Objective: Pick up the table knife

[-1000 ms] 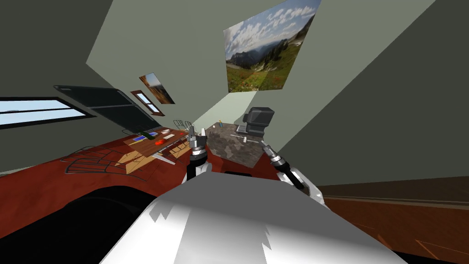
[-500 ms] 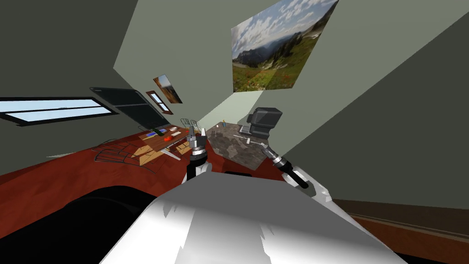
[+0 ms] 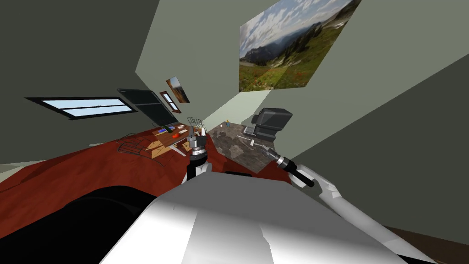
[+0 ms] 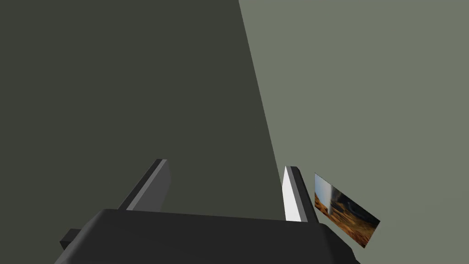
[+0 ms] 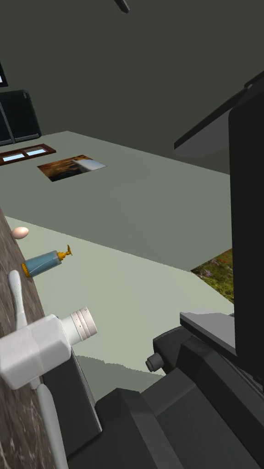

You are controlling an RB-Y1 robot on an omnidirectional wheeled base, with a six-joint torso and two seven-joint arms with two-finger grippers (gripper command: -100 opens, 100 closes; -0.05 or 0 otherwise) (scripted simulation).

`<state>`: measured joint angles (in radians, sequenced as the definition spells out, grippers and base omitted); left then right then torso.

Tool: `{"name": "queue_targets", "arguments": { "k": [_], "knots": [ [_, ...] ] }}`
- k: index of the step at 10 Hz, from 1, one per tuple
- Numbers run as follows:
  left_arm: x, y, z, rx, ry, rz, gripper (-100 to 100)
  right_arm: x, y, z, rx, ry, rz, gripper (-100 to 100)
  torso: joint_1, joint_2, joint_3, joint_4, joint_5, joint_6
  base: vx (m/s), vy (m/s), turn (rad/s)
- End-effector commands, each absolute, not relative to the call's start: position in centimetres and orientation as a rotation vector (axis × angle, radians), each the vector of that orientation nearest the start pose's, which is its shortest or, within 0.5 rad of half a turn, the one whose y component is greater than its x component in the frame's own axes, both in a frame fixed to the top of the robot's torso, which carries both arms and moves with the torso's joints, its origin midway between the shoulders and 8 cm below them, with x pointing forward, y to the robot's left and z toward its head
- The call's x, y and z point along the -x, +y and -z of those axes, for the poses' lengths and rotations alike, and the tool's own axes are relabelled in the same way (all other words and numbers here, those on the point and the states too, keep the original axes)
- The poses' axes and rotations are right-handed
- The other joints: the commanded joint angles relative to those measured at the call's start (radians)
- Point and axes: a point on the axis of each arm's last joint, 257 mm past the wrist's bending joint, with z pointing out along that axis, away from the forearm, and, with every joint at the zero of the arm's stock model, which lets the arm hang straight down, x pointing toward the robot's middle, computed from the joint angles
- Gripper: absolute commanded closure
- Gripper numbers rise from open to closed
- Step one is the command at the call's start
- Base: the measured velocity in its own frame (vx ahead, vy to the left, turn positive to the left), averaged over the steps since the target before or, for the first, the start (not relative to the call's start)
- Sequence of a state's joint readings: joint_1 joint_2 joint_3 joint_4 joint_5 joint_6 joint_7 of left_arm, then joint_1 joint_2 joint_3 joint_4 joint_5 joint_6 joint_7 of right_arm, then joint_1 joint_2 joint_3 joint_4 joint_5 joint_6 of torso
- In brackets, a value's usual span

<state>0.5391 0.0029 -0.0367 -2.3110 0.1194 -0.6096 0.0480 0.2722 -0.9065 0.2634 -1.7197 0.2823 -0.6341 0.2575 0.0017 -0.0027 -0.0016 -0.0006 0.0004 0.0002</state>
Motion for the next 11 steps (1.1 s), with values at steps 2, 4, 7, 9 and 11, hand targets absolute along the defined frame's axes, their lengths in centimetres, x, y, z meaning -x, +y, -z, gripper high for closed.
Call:
{"name": "queue_targets", "arguments": {
  "k": [2,4,7,9,11],
  "knots": [
    [-31.5,28.4,-4.5,0.667,0.448,1.462,0,-37.8,-24.9,23.7,0.459,1.707,-0.771,-100,0.000,0.000,0.000,0.000,0.000,0.001,0.034,0.023,0.129],
    [-31.5,28.4,-4.5,0.667,0.448,1.462,0,-37.3,-26.5,25.2,0.525,1.760,-0.725,-100,0.001,0.001,0.000,0.000,0.000,0.001,0.038,0.028,0.138],
    [-31.5,28.4,-4.5,0.667,0.448,1.462,0,-36.8,-29.2,26.5,0.617,1.830,-0.653,-100,0.001,0.000,0.000,0.000,0.000,0.000,0.036,0.030,0.116],
    [-31.5,28.4,-4.5,0.667,0.448,1.462,0,-36.2,-31.4,27.6,0.679,1.884,-0.601,-100,0.001,0.001,0.000,0.000,0.000,0.001,0.034,0.032,0.113],
    [-31.5,28.4,-4.5,0.667,0.448,1.462,0,-35.6,-33.6,28.6,0.733,1.937,-0.551,-100,0.002,0.000,0.000,0.000,0.000,0.001,0.041,0.039,0.113]
  ]
}}
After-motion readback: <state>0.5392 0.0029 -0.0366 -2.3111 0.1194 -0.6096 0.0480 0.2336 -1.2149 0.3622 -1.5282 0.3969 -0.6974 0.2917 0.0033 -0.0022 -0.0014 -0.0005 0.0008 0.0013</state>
